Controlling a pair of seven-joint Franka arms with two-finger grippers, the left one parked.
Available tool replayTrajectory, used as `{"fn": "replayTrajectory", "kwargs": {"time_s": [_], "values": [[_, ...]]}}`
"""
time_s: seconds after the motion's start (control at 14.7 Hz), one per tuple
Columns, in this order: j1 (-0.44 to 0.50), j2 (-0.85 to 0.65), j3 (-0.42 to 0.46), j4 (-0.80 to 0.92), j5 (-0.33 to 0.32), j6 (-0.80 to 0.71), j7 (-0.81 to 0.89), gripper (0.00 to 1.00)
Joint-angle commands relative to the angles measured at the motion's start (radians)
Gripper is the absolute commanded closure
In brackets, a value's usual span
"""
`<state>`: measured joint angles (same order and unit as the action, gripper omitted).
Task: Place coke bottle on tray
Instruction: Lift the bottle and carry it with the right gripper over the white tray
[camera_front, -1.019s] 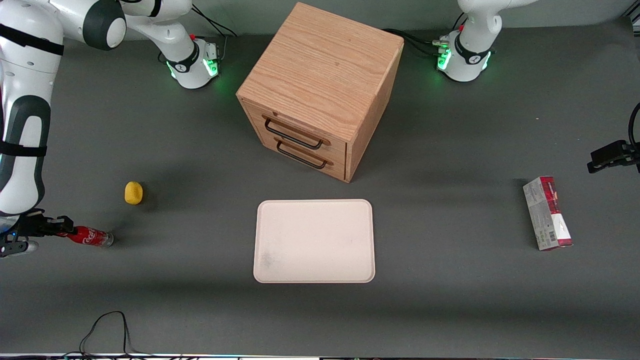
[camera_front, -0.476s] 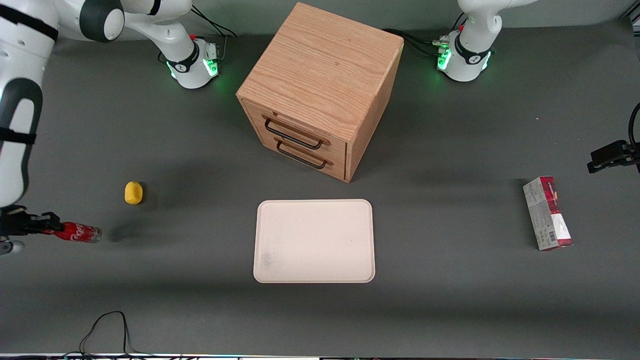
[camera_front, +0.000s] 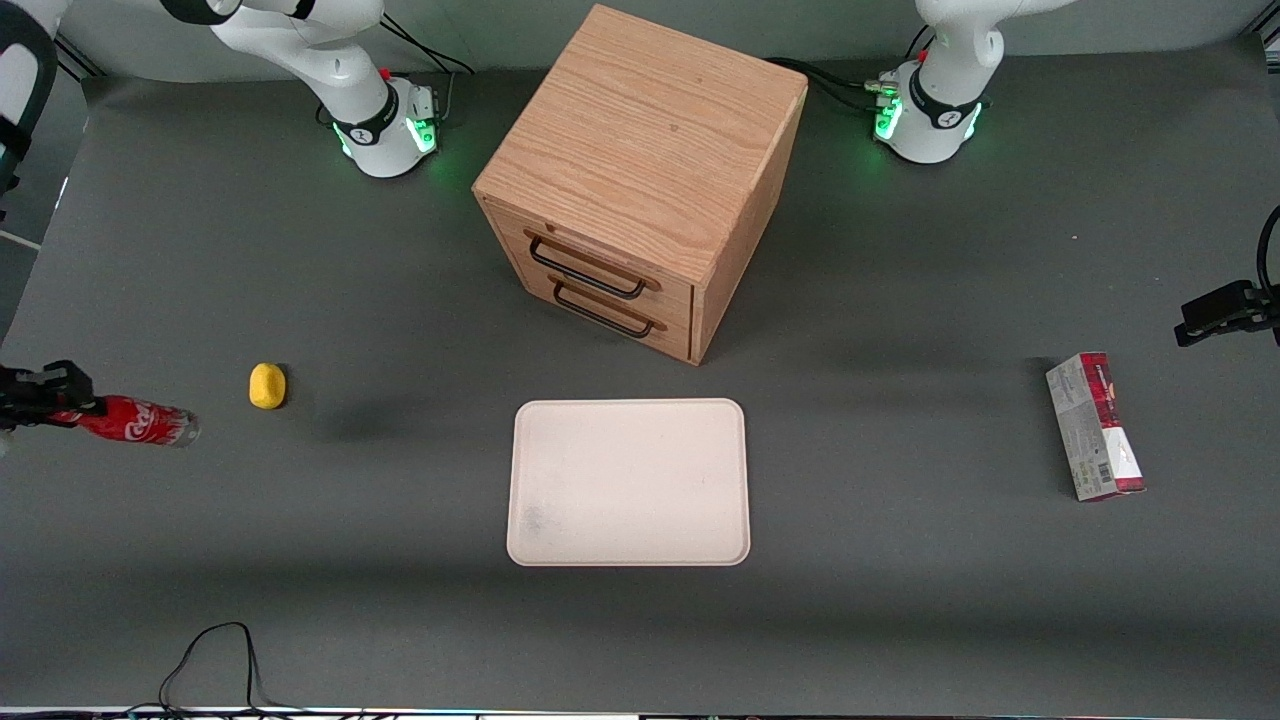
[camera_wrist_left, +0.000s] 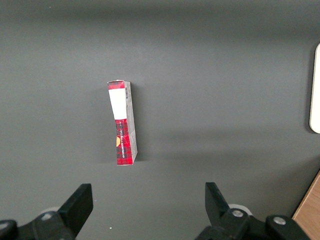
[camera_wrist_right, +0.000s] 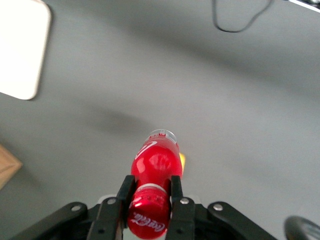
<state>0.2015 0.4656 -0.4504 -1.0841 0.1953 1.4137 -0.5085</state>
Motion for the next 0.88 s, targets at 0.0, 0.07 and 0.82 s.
{"fn": "replayTrajectory", "kwargs": {"time_s": [0.0, 0.07, 0.82], "values": [[-0.008, 0.016, 0.132, 0.127, -0.030, -0.116, 0.224, 1.00], [-0.007, 0.015, 0.195, 0.145, -0.040, -0.124, 0.310, 1.00], [0.010, 0.231, 0.831, 0.147, -0.441, 0.241, 0.988, 1.00]]}}
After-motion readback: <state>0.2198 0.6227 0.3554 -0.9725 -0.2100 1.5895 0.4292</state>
